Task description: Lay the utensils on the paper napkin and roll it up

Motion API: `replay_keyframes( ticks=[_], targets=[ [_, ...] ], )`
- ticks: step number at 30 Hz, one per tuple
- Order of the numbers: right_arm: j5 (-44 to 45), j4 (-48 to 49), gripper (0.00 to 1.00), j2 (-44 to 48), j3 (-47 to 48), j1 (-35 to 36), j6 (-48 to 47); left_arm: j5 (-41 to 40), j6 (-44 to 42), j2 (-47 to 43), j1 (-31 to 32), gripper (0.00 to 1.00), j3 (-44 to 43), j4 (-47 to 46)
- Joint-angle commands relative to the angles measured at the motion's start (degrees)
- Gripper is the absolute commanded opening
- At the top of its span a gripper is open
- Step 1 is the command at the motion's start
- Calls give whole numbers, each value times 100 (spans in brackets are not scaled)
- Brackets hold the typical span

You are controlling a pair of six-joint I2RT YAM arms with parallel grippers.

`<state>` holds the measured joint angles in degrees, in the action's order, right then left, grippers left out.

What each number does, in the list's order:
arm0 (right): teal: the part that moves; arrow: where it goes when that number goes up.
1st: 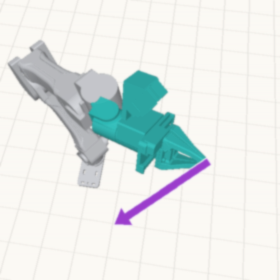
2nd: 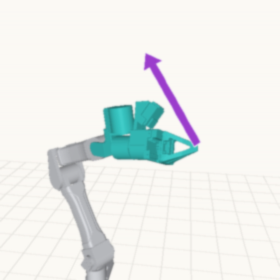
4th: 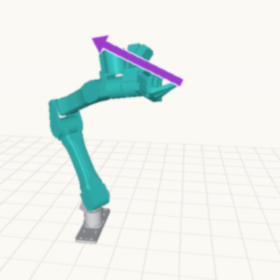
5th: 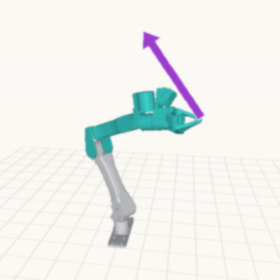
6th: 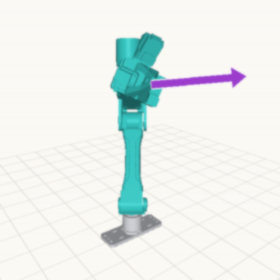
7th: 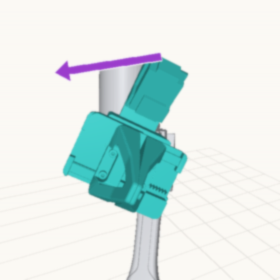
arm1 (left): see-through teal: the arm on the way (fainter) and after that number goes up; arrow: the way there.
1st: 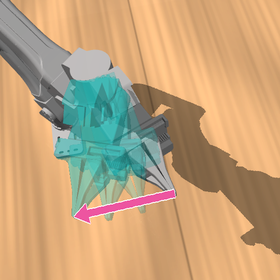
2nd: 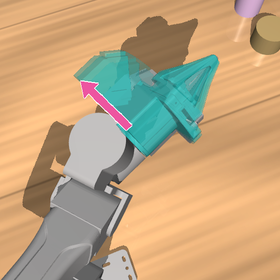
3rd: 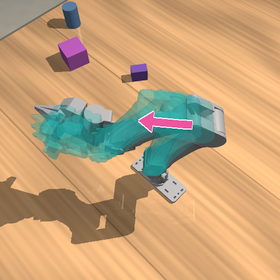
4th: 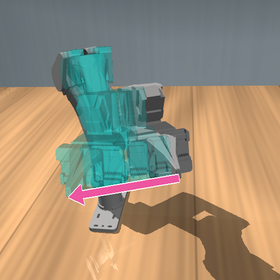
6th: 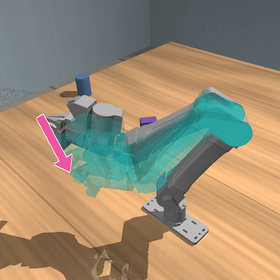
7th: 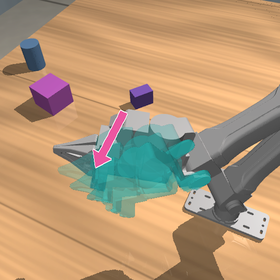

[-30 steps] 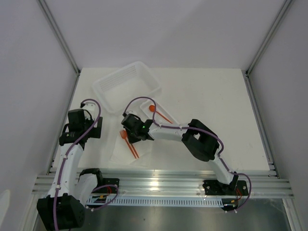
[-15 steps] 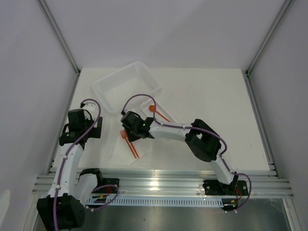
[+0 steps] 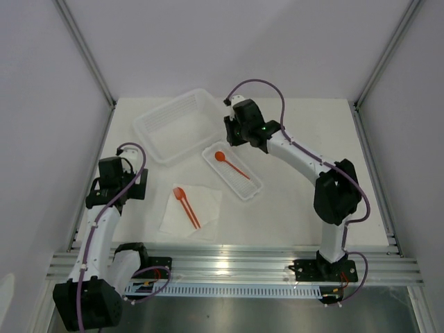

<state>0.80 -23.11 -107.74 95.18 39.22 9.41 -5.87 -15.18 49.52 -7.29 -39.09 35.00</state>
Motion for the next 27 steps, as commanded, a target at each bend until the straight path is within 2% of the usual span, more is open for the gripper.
replay_keyframes(
  ticks=[1, 2, 3, 5, 10, 13, 17, 27],
  targets=[
    [-114, -545, 24, -501, 27, -72, -895, -221, -247, 49, -62, 99, 59, -239],
    [-306, -475, 24, -615, 45, -116, -914, -404, -414, 84, -62, 99, 260, -683],
    [-465, -423, 24, -668, 27, -143, -1019, -1050, -772, 128, -88, 99, 349, -1010],
    [-580, -474, 24, -800, 184, -213, -1186, -1521, -1030, 408, -307, 99, 376, -1416],
    [-765, -492, 25, -1161, 396, -213, -1266, -550, -601, 787, -1194, 99, -336, -812],
    [-713, -475, 25, -1362, 458, -213, -1214, -407, -591, 718, -1196, 99, -257, -793],
    [-511, -554, 39, -1618, 546, -204, -1222, -485, -653, 673, -1196, 99, -108, -908],
    [-518, -721, 40, -2154, 652, -178, -1038, -336, -574, 717, -1196, 100, -116, -864]
  ],
)
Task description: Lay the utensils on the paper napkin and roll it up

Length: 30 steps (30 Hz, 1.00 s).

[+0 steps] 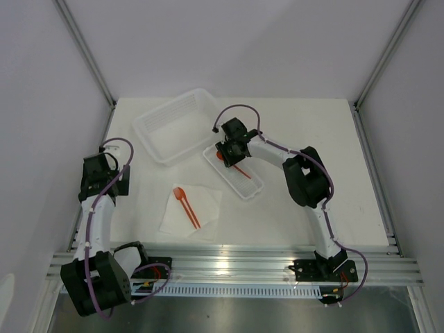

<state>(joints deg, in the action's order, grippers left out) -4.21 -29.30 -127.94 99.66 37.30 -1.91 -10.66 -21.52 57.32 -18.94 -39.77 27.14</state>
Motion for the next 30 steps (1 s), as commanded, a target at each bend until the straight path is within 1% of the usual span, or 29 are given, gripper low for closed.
replay_keyframes(
  ticks=[1, 3, 4, 5, 10, 14, 18, 19, 20, 23, 24, 25, 26, 27, 28, 30],
  targets=[
    [-88, -111, 40, -143, 168, -12, 147, 151, 60, -63, -31, 100, -40, -77],
    [-98, -129, 33, -144, 116, 14, 156, 160, 51, -81, -31, 100, -22, -77],
    [-54, -129, 25, -126, 72, 32, 165, 169, 51, -89, -40, 100, -22, -68],
    [-54, -103, 21, -82, 37, 32, 165, 178, 51, -81, -31, 99, -13, -85],
    [86, 65, 8, 374, -52, 5, 130, 195, 78, -37, -40, 100, -13, -77],
    [270, -102, 4, 647, 211, 5, -63, 257, 86, -133, -31, 99, -31, 11],
    [429, -296, 0, 1016, 668, 119, -20, 371, 95, -265, -31, 100, -84, 160],
    [778, -261, 0, 1234, 686, 181, 33, 441, 113, -317, -31, 100, -75, 213],
    [920, -234, 0, 1367, 669, 277, 77, 476, 121, -405, -40, 100, -75, 239],
    [1492, -85, 0, 1807, 389, 804, 664, 678, 157, -624, -40, 99, -31, 371],
    [1528, 185, 0, 1912, 188, 1179, 1049, 722, 174, -678, -31, 99, 4, 424],
    [1693, 310, 0, 1991, -232, 1392, 1253, 766, 183, -730, -31, 99, 13, 433],
    [1843, 415, 0, 2027, -410, 1603, 1472, 836, 200, -783, -31, 99, 48, 459],
    [1975, 573, 0, 2001, -551, 1805, 1718, 872, 201, -906, -31, 99, 92, 494],
    [2150, 679, 0, 1853, -744, 2138, 2173, 950, 192, -959, -31, 99, 144, 503],
    [2283, 803, 0, 1598, -746, 2369, 2519, 978, 157, -1056, -31, 100, 215, 512]
  ],
)
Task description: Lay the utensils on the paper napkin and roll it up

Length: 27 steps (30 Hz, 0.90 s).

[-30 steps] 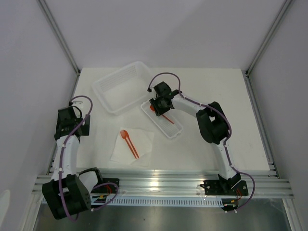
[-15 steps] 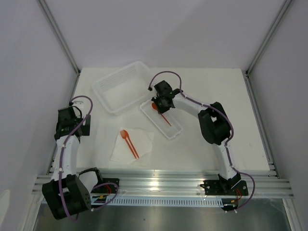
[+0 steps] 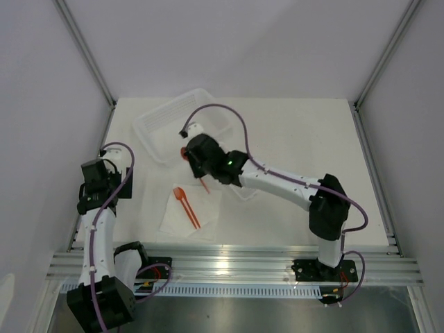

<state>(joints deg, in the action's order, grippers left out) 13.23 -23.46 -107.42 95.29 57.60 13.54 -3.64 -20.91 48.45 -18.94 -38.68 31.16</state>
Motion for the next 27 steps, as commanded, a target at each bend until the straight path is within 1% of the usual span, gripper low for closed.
replay_keyframes(
  ticks=[1, 5, 9, 15, 21, 27],
  targets=[
    [575, 211, 0, -717, -178, 452, 1236, 276, 96, -178, -31, 100, 97, 145],
    [539, 132, 0, -1245, 112, 594, 1555, 285, 17, -370, -40, 99, 97, 373],
    [610, 52, 0, -1518, 148, 708, 1695, 206, -124, -661, -31, 99, 281, 382],
    [803, 175, 0, -1563, 8, 708, 1845, 223, -98, -591, -31, 100, 80, 584],
    [628, -79, 0, -1844, 288, 717, 2046, 294, -194, -635, -31, 99, -70, 743],
    [733, 0, 0, -1748, 16, 779, 2363, 267, -361, -529, -31, 100, -263, 743]
  ],
)
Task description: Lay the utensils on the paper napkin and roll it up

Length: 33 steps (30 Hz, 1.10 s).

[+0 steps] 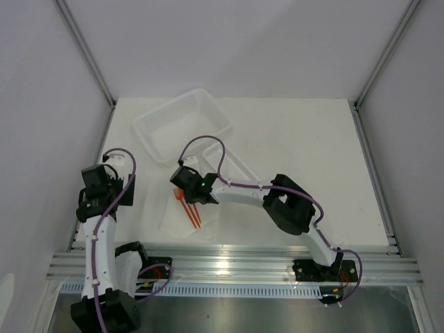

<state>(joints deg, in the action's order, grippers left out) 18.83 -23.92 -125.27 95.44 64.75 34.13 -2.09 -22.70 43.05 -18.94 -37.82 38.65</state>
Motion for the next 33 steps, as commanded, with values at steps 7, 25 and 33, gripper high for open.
replay_keyframes(
  ticks=[7, 25, 33],
  targets=[
    [332, -104, 0, -76, 89, 99, 358, 165, -200, 116, -31, 99, -559, 10],
    [191, -280, 0, -287, 115, 178, 235, 165, -279, 151, -31, 99, -472, -112],
    [59, -262, 6, -226, 133, 213, 234, 165, -367, 116, -40, 99, -428, -156]
  ],
)
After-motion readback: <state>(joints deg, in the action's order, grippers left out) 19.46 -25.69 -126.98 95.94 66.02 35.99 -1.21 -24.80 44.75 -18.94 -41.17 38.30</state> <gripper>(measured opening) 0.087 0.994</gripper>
